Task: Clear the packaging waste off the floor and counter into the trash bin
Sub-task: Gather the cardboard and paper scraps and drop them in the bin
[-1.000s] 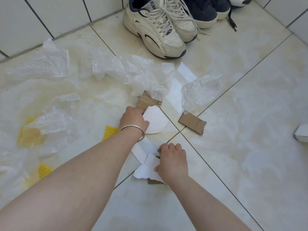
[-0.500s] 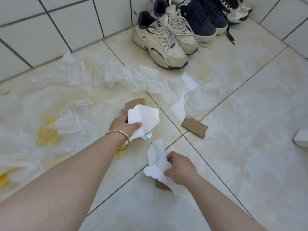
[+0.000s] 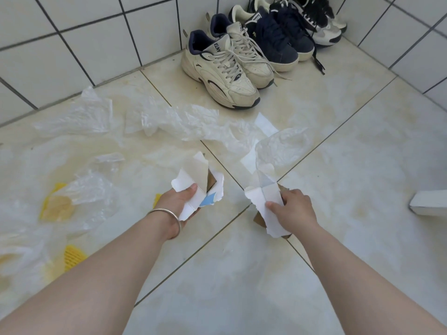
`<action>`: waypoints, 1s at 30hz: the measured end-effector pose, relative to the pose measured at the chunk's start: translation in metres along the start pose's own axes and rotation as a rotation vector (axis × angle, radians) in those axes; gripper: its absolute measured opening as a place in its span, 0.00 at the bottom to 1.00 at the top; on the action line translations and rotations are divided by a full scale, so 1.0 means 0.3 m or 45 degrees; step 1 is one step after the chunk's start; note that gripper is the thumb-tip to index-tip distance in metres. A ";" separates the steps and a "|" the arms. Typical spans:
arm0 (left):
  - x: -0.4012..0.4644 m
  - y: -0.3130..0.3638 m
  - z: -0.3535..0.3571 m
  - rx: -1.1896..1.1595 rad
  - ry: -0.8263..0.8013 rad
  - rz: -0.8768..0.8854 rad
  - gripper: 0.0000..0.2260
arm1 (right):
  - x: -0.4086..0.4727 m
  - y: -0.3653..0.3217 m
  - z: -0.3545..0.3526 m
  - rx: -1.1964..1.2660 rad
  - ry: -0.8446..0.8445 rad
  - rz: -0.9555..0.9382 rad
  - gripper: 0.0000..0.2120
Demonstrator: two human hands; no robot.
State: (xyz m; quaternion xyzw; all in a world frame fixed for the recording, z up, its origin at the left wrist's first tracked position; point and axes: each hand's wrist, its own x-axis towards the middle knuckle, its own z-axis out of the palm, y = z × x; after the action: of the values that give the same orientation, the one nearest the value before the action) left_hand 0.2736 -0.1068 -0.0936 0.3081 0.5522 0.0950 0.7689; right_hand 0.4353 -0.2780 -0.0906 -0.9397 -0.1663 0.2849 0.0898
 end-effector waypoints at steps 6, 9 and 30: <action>0.007 -0.019 0.036 0.013 0.004 0.035 0.15 | 0.087 -0.041 0.012 -0.221 0.020 -0.136 0.21; 0.014 -0.029 0.033 0.041 0.024 0.041 0.12 | 0.107 -0.039 0.033 -0.162 0.002 -0.138 0.20; -0.344 0.343 -0.352 0.128 0.505 0.483 0.20 | -0.311 -0.731 0.025 0.964 -0.617 -0.431 0.24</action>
State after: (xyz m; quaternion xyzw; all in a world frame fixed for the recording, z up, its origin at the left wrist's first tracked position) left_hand 0.1594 -0.0364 0.0264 0.4190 0.6283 0.2683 0.5980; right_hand 0.3007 -0.1079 0.0083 -0.7073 -0.2178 0.5176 0.4294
